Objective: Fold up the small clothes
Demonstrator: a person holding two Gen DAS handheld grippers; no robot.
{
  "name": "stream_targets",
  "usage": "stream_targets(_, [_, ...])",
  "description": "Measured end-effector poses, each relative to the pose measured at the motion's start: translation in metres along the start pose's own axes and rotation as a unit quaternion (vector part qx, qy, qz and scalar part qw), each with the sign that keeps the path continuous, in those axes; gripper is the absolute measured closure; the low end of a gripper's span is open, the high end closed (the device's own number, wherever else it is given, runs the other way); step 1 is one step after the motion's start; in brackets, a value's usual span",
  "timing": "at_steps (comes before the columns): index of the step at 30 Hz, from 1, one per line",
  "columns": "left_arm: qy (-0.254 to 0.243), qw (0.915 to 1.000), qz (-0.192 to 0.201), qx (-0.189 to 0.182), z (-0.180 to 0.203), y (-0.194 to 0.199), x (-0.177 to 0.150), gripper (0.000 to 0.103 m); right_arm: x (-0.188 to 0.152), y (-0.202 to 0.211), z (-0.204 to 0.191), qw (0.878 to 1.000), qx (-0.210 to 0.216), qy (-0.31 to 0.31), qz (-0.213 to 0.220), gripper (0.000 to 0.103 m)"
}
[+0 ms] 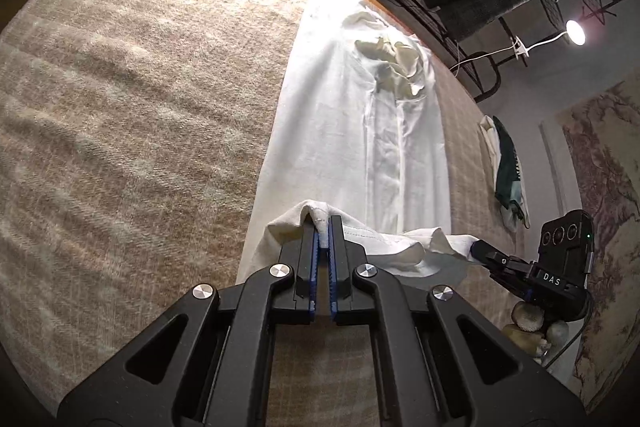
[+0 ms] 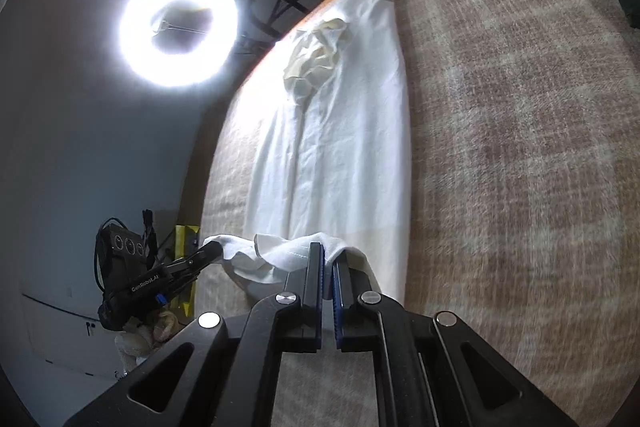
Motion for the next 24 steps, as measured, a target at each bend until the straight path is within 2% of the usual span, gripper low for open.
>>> stream_targets(4, [0.005, 1.0000, 0.003, 0.003, -0.003, -0.005, 0.005, 0.101, 0.003, -0.004, 0.011, 1.000, -0.006, -0.012, -0.004, 0.102])
stream_targets(7, [0.004, 0.9998, 0.013, 0.015, -0.004, -0.003, 0.009, 0.101, 0.007, -0.008, 0.013, 1.000, -0.011, -0.005, -0.005, 0.096])
stream_targets(8, [0.002, 0.9998, 0.016, 0.013, -0.003, -0.002, 0.010, 0.094, 0.008, -0.006, 0.013, 1.000, -0.017, 0.003, -0.006, 0.089])
stream_targets(9, [-0.004, 0.9997, 0.021, 0.014, -0.001, 0.002, 0.011, 0.082, 0.009, -0.005, 0.011, 1.000, -0.023, 0.011, -0.006, 0.078])
stream_targets(11, [-0.026, 0.9981, 0.050, 0.024, 0.003, 0.014, 0.014, 0.071, 0.012, -0.002, 0.006, 0.999, -0.032, 0.029, 0.004, 0.077])
stream_targets(14, [-0.066, 0.9950, 0.067, 0.034, 0.011, 0.026, 0.013, 0.071, 0.009, 0.007, 0.000, 0.998, -0.031, 0.057, 0.010, 0.077])
stream_targets(17, [-0.094, 0.9937, 0.051, 0.034, 0.017, 0.024, 0.003, 0.071, 0.000, 0.005, -0.010, 0.996, -0.020, 0.091, -0.007, 0.079])
stream_targets(21, [-0.118, 0.9919, 0.016, 0.044, 0.021, 0.005, -0.009, 0.071, -0.018, -0.019, -0.021, 0.987, -0.039, 0.144, -0.052, 0.082])
stream_targets(24, [-0.118, 0.9918, -0.001, 0.049, 0.021, -0.008, -0.012, 0.071, -0.026, -0.037, -0.023, 0.981, -0.064, 0.169, -0.076, 0.082])
Point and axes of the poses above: each gripper's, at about its wrist camera, not at the fingertips, and y roughly against the way its jaws point, z to its right, x to its top, the point moved 5 cm from there along -y, roughly the way its jaws point, and after that the axes turned 3 degrees about -x, right-handed, at the moved point
